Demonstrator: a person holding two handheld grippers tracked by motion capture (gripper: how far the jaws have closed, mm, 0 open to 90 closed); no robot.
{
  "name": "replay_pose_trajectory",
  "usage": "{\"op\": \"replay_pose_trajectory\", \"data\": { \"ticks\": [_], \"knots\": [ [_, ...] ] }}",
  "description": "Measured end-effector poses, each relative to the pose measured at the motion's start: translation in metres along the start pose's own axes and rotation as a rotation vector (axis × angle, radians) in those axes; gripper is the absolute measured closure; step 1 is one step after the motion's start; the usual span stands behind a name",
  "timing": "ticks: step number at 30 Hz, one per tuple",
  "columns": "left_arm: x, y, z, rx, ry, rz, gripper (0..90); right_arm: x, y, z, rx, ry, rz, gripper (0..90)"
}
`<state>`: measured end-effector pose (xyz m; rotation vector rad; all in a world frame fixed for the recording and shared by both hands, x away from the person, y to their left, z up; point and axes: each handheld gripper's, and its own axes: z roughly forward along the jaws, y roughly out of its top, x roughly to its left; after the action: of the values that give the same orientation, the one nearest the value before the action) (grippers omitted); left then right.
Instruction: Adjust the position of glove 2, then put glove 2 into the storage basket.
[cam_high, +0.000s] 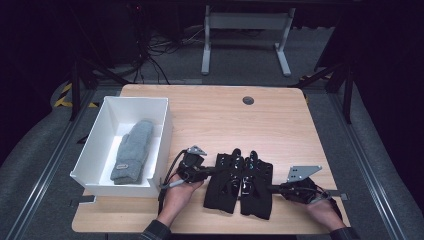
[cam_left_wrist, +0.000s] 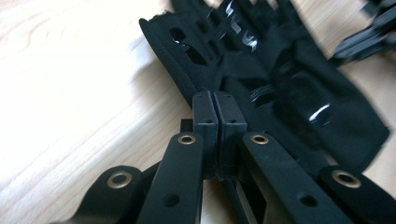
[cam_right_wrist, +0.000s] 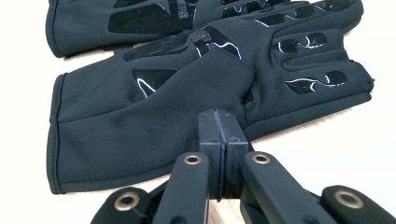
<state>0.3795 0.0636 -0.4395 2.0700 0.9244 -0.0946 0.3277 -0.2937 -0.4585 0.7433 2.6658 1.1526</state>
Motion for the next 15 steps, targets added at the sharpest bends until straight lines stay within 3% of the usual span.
{"op": "replay_pose_trajectory", "data": {
  "ticks": [5, 15],
  "knots": [
    [-0.005, 0.006, -0.005, -0.042, -0.063, 0.001, 89.4, 0.000, 0.001, 0.001, 0.003, 0.004, 0.000, 90.0],
    [-0.015, 0.021, -0.007, -0.096, -0.131, 0.015, 89.4, 0.000, 0.007, 0.009, -0.002, 0.013, -0.001, 90.0]
  ]
}}
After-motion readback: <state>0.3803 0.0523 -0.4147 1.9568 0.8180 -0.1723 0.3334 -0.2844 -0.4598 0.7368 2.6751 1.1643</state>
